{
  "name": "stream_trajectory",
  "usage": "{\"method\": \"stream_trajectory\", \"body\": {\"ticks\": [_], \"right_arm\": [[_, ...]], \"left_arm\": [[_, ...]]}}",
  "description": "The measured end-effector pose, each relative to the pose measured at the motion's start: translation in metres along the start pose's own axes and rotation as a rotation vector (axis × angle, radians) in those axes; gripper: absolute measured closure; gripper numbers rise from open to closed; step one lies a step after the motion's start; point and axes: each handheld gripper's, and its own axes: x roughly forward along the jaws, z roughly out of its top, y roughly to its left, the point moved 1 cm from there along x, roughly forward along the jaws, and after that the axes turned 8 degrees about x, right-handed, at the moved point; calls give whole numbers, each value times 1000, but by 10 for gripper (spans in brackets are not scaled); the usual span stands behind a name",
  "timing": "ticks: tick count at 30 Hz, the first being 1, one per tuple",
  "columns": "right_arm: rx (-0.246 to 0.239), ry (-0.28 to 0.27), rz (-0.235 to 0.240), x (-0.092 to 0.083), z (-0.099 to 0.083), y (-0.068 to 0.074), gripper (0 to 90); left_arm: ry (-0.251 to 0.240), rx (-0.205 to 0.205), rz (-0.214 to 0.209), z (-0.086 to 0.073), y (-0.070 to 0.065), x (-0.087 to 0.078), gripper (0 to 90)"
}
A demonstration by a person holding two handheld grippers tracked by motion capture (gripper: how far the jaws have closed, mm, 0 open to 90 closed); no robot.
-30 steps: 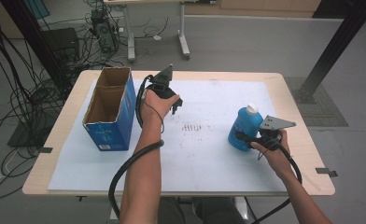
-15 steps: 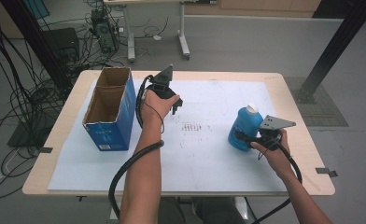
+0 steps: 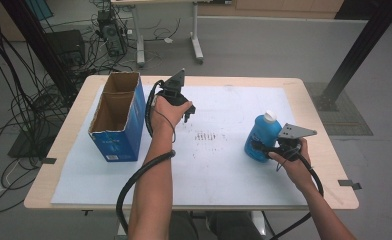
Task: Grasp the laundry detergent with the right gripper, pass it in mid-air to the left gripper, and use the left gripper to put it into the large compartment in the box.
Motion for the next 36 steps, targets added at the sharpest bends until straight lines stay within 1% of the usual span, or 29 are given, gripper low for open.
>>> {"method": "stream_trajectory", "body": {"ticks": [11,36], "right_arm": [[0,1,0,0,0,0,437],[4,1,-1,0,0,0,438]], "left_arm": [[-1,6,4,1,-1,-1,58],[-4,4,0,0,0,-3,57]]}}
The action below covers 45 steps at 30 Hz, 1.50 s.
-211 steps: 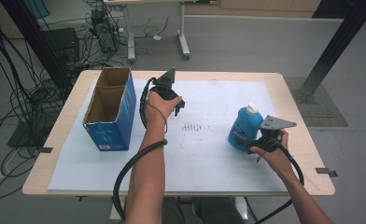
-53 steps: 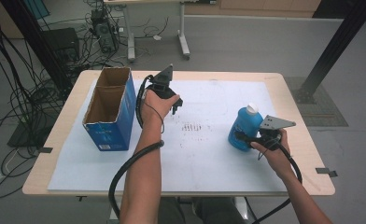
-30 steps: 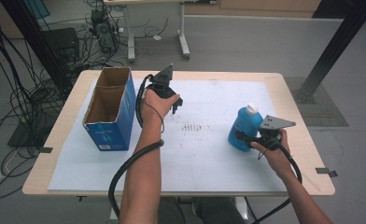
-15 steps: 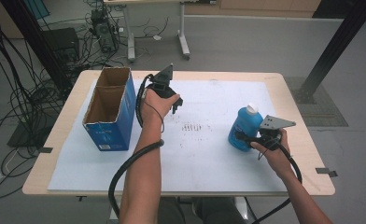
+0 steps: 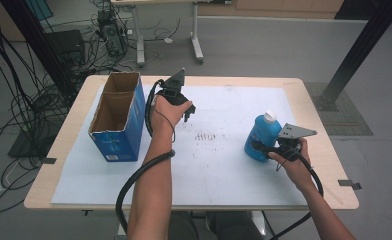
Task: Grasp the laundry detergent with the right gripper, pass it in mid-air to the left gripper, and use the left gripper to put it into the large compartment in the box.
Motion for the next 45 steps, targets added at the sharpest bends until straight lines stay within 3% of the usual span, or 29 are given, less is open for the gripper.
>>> {"method": "stream_trajectory", "body": {"ticks": [14,29,45], "right_arm": [[5,-2,0,0,0,0,438],[16,16,-5,2,4,2,439],[27,29,36,9,46,2,439]], "left_arm": [[-12,0,-8,-3,0,-1,57],[-34,34,-22,-3,-1,-15,58],[-54,138,-62,-13,11,-43,58]]}}
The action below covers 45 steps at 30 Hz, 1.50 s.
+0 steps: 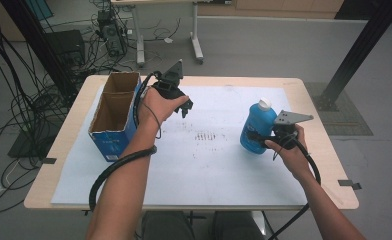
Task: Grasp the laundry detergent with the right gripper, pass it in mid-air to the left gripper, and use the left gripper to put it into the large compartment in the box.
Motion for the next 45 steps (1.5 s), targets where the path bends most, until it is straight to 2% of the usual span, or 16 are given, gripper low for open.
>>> {"method": "stream_trajectory", "body": {"ticks": [5,10,11,14,18,24,25,26,27,28,29,32,33,41,44,45], "right_arm": [[10,5,14,4,14,-3,439],[13,14,31,12,26,-4,439],[12,16,40,14,29,-3,439],[1,25,49,18,36,-3,439],[-14,39,73,30,49,-2,439],[-35,60,127,43,67,4,438],[-34,62,135,45,69,5,438],[-34,62,135,45,69,5,438],[-49,73,143,50,73,8,438],[-61,84,146,53,75,10,438],[-61,84,146,53,75,10,438],[-74,100,180,65,79,18,438],[-74,100,180,65,79,18,438],[-116,122,272,90,94,42,437],[-125,122,292,96,96,47,437],[-132,125,313,102,98,53,437]], "left_arm": [[5,75,10,-5,5,-13,58],[7,124,18,-8,8,-22,58],[8,153,21,-9,9,-27,58],[-4,178,13,-10,11,-34,58],[-2,249,19,-11,13,-48,57],[-10,315,23,-10,15,-66,58],[-9,357,22,-10,16,-73,58],[-9,357,22,-10,16,-73,57],[-5,389,25,-10,15,-79,57],[-5,389,25,-10,15,-79,57],[-1,412,30,-10,15,-81,57],[8,504,55,-11,11,-90,56],[8,504,55,-11,11,-90,56],[-11,651,41,-13,4,-115,56],[-9,670,28,-14,3,-117,56],[-4,694,26,-14,2,-119,56]]}}
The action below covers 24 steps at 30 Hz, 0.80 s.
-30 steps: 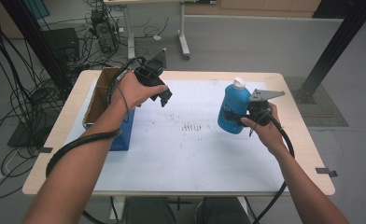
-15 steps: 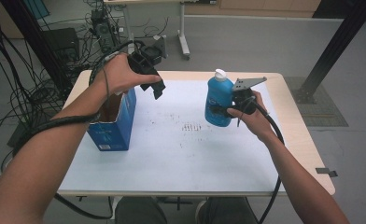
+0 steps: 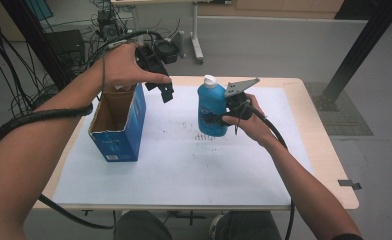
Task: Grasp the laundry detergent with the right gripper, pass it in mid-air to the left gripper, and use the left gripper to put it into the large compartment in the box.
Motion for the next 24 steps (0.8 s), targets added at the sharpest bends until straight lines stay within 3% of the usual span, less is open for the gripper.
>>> {"method": "stream_trajectory", "body": {"ticks": [13,17,24], "right_arm": [[-51,26,132,45,13,18,436],[-65,40,160,55,16,24,436],[-89,38,240,66,19,31,435]], "left_arm": [[-7,86,-22,1,-8,-7,57],[-7,106,-61,0,-10,-7,55],[8,152,-92,1,-15,2,54]]}}
